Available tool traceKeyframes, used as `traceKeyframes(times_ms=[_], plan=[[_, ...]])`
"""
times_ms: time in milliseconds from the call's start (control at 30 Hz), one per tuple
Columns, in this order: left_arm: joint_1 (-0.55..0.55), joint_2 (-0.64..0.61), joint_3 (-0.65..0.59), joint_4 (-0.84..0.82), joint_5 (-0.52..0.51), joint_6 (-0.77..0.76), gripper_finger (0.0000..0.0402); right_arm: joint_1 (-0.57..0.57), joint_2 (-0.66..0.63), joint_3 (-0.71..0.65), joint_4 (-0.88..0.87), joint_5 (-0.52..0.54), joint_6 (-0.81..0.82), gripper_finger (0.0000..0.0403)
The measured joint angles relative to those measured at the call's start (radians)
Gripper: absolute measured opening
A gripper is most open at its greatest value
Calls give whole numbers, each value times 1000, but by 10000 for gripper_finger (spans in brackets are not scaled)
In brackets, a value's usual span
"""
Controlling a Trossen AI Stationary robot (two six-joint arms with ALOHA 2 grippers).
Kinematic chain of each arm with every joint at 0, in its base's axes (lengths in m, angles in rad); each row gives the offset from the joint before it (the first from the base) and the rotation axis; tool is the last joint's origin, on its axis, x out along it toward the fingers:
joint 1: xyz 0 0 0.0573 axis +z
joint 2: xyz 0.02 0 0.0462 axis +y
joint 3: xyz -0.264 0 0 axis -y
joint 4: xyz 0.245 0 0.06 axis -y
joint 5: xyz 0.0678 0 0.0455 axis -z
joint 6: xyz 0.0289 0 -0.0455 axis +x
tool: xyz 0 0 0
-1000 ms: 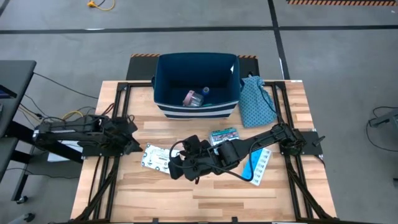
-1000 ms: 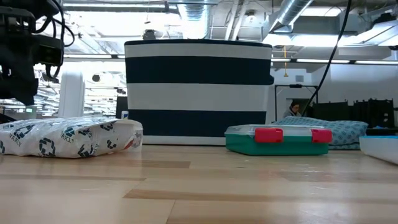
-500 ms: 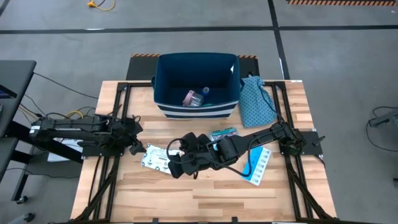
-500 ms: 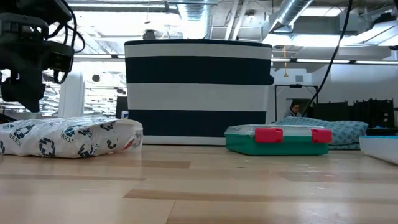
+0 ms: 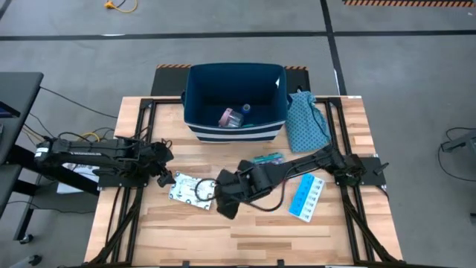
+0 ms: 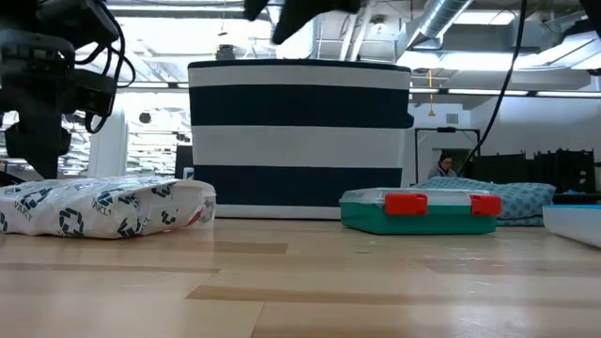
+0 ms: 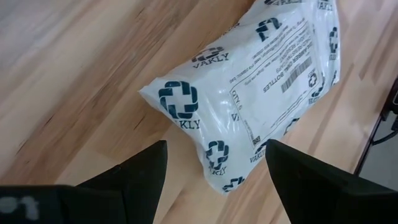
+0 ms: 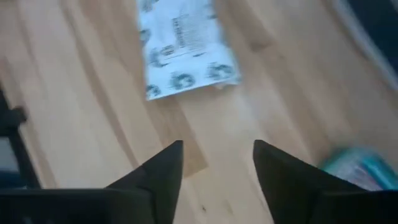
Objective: Pick & place medical supplies in basket/bin
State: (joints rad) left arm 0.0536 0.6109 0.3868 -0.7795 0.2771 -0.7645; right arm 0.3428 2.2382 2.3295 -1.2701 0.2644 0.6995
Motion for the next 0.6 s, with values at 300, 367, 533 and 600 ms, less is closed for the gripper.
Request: traceKeyframes(times_ms=[300, 367, 533, 600], plan=[[0, 0, 0, 31, 13, 1, 261, -14, 127, 0, 59, -30, -81, 69], [0, 0, 0, 30, 14, 2, 261, -18, 149, 1, 56, -35, -82, 40], [0, 0, 0, 29, 29, 26, 261, -33, 208, 1, 79, -75, -107, 8], [-2, 0, 0, 28, 32, 43, 261, -38, 220, 1, 84, -82, -114, 5]])
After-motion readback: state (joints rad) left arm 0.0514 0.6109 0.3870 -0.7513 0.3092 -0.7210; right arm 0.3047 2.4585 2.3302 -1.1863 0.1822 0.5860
